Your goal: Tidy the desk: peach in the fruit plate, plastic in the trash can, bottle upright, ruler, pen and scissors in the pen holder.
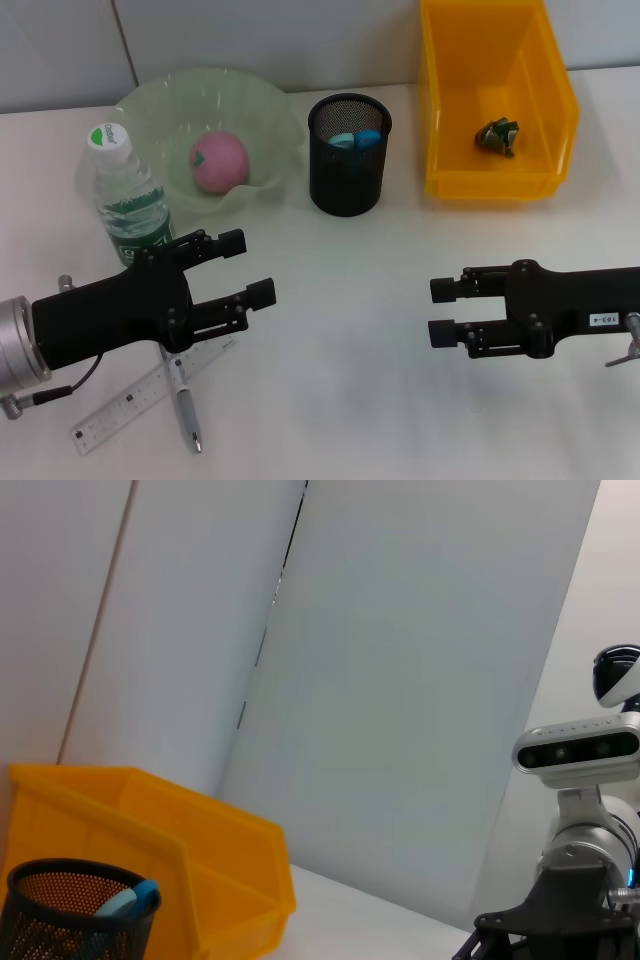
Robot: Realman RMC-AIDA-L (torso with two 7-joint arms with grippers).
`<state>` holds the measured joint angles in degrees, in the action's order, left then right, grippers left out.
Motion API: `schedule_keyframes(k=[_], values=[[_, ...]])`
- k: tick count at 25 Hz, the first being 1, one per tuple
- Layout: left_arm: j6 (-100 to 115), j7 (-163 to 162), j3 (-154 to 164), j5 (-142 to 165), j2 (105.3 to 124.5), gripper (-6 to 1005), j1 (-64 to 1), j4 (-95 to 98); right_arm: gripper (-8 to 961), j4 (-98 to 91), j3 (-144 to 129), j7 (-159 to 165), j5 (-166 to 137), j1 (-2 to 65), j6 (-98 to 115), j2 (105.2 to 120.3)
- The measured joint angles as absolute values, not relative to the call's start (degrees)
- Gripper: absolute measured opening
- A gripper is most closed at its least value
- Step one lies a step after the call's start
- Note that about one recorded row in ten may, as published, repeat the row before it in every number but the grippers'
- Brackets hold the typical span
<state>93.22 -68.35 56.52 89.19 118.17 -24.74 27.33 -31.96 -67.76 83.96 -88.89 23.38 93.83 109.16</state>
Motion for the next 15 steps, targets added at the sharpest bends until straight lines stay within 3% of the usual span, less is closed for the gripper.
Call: schedule_keyframes(k=[10,15], values=[[93.35,-69.02,57.01,89.31,118.10,774,-24.69,27.94,684,-32.21,-67.76,83.96,-88.95,23.38,93.83,109.16],[92.97,-77.54,59.32,94.85,118.24,774,-24.69,37.23,684,-32.35,-67.68,83.96,-88.95,23.41,93.50,108.87]])
